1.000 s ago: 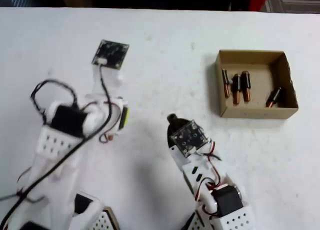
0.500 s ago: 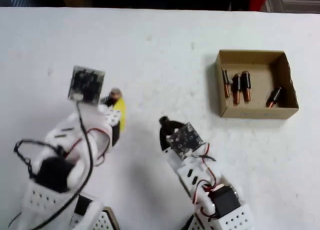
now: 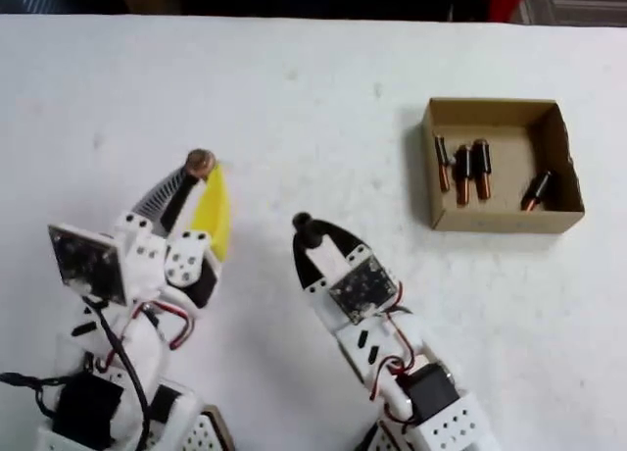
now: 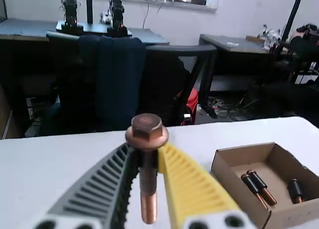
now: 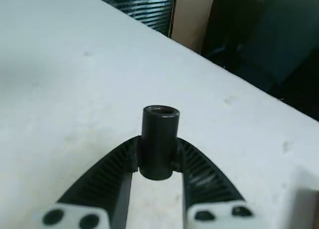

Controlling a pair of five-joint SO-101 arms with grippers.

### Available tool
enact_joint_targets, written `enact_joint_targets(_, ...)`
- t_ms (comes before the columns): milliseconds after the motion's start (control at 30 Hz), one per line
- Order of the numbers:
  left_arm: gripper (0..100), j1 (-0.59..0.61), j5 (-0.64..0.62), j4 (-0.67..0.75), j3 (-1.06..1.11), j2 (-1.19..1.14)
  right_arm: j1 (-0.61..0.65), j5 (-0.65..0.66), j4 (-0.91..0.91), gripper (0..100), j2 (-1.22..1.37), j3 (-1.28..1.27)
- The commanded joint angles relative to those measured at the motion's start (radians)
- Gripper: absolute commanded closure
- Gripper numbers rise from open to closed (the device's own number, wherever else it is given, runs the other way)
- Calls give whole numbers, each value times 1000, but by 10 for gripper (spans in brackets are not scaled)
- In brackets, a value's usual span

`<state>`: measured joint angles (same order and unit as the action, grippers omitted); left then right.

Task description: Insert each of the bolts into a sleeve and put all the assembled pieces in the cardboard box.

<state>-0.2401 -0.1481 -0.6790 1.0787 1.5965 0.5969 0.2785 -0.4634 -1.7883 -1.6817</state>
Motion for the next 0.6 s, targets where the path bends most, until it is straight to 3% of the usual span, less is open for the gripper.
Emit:
enact_joint_targets(0,977,-1,-83,129,18,15,8,-77,71,982,-10,-8)
enact_joint_targets(167,977,-82,-107,278,91,18,8,-167,136,982,-10,-8)
enact_joint_targets(400,977,-223,-106,434,173,18,30,-169,197,981,-10,-8)
enact_joint_targets(567,977,-260,-104,528,233,15,54,-167,194,981,-10,-8)
